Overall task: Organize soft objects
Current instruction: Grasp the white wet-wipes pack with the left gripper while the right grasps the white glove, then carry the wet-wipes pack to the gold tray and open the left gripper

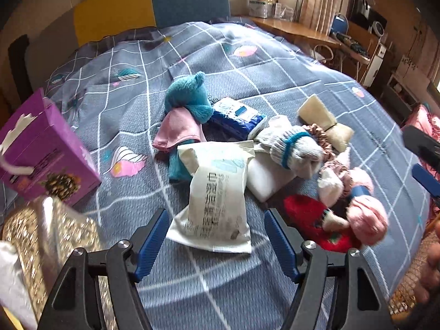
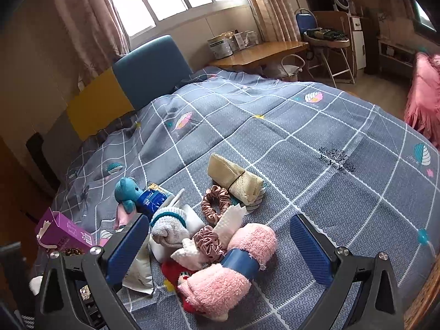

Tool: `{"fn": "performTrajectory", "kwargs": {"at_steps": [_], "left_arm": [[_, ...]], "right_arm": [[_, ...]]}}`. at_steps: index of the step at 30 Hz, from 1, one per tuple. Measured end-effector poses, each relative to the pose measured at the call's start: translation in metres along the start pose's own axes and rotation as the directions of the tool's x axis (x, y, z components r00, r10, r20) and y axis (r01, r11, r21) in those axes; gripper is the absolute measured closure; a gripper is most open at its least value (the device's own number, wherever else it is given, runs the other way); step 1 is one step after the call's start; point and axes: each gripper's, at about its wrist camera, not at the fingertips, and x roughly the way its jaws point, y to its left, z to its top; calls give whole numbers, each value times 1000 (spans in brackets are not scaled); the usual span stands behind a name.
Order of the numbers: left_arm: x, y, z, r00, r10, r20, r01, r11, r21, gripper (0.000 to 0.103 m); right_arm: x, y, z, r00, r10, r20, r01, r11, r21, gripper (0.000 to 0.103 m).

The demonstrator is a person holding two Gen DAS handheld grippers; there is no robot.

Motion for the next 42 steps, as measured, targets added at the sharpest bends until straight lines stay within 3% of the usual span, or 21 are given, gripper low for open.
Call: {"fn": "performTrajectory", "kwargs": {"at_steps": [5,6,7,12,14,18,23,26,30,31,32,35,39,42], "left_arm": [[27,-8,14,999,18,-30,-17,1000,26,30],[34,-9,16,999,35,-34,-34,998,43,37],[39,-10,17,998,46,-46,-44,998,51,55],[34,0,7,1000,-8,-26,8,1000,19,59],[27,5,-1,999,-29,-19,28,1000,-9,60],[13,9,-22,999,-34,-11,34,999,-17,60],[-1,16,-30,999,-33,-5,33,998,-46,60],[-18,19,-18,999,-36,32,38,997,-61,60],[-42,23,10,997,-33,74,39,996,-76,60],[-46,25,16,996,-36,81,43,996,-80,60],[-51,26,23,995,-35,89,42,996,-82,60],[-63,31,47,993,-37,108,48,993,-104,60],[-73,46,78,993,-46,113,63,986,-153,60],[-85,67,105,990,11,137,13,986,-169,60]], "right_arm": [[3,-6,1,1000,20,-24,-19,999,41,0],[3,-8,1,1000,21,-21,-20,998,54,0],[4,-11,2,1000,20,-20,-19,997,69,0],[5,-24,3,999,32,-29,-28,990,140,2],[8,-24,3,998,39,-43,-32,990,139,12],[17,-10,-2,994,35,-108,-28,998,61,19],[44,38,3,975,-12,-222,-29,983,-179,24],[73,63,8,960,-34,-277,-53,952,-300,25],[112,81,4,933,-28,-358,-105,932,-347,29],[118,84,2,932,-27,-363,-111,929,-354,36],[123,84,-1,929,-23,-370,-117,928,-353,51],[125,87,-8,929,-16,-369,-133,918,-373,62],[124,92,-13,929,-28,-369,-139,898,-417,63],[125,91,-12,923,-25,-383,-147,900,-411,61]]}}
